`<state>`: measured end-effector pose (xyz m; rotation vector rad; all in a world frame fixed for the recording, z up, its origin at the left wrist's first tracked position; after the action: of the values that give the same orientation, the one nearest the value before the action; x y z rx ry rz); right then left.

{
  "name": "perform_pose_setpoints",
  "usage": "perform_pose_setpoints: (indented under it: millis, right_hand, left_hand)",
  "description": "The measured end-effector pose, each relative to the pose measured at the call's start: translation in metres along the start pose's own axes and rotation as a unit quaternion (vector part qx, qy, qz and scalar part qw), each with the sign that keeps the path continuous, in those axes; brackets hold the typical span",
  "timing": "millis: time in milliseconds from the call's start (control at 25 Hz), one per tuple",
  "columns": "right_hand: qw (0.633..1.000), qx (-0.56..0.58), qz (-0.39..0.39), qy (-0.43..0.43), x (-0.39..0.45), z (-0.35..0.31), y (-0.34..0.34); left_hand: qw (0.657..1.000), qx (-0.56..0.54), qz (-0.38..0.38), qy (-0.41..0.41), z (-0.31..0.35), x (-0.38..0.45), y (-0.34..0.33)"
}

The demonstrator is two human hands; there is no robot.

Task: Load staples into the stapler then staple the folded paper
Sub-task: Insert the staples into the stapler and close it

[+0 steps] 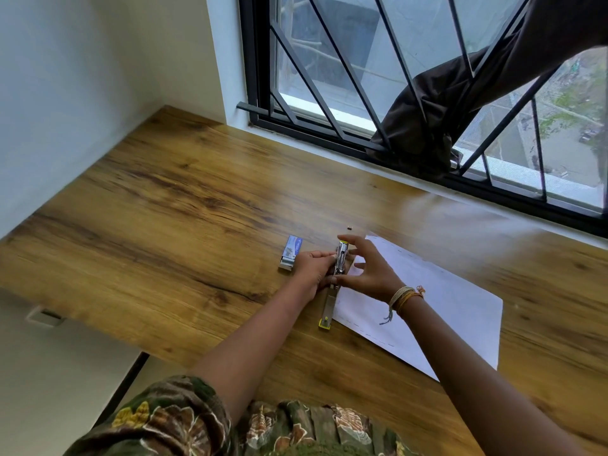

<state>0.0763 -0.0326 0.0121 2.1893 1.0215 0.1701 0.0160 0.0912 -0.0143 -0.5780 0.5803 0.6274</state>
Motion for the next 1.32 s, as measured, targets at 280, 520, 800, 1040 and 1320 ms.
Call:
perform_pose_setpoints:
  millis: [280, 520, 800, 1040, 1320]
  right_hand:
    - [0.982, 0.037, 0.162, -0.088, 0.009, -0.003, -0.013]
    - [0.982, 0.027, 0.167, -0.086, 0.002, -0.003, -0.012]
    - [0.986, -0.011, 0.166, -0.028, -0.014, 0.002, -0.017]
    - [0.973, -0.175, 0.123, 0.085, -0.049, 0.01, -0.031]
    - [0.967, -0.016, 0.255, 0.0, -0.032, 0.001, -0.031]
  left_hand:
    - [1.0, 0.028, 0.003, -0.011, 0.004, -0.007, 0.001]
    - [1.0, 0.012, -0.01, 0.001, 0.003, -0.005, 0.001]
    - [0.999, -0.018, -0.041, 0.0, 0.002, -0.009, 0.002]
    - [0.999, -0.041, 0.009, 0.0, 0.003, -0.007, -0.001]
    - [1.0, -0.002, -0.026, 0.012, 0.005, -0.016, 0.001]
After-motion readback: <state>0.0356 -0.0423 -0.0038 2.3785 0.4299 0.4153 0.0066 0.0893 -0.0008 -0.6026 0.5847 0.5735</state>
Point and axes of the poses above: each hand's wrist, its own x-axis towards the middle knuckle, its own y-axis out of the back of the hand, z = x × y, the point moved 1 cm from there along x, towards the middle knuckle, and after that the axes turned 6 degrees about -x, right-handed, at the moved point
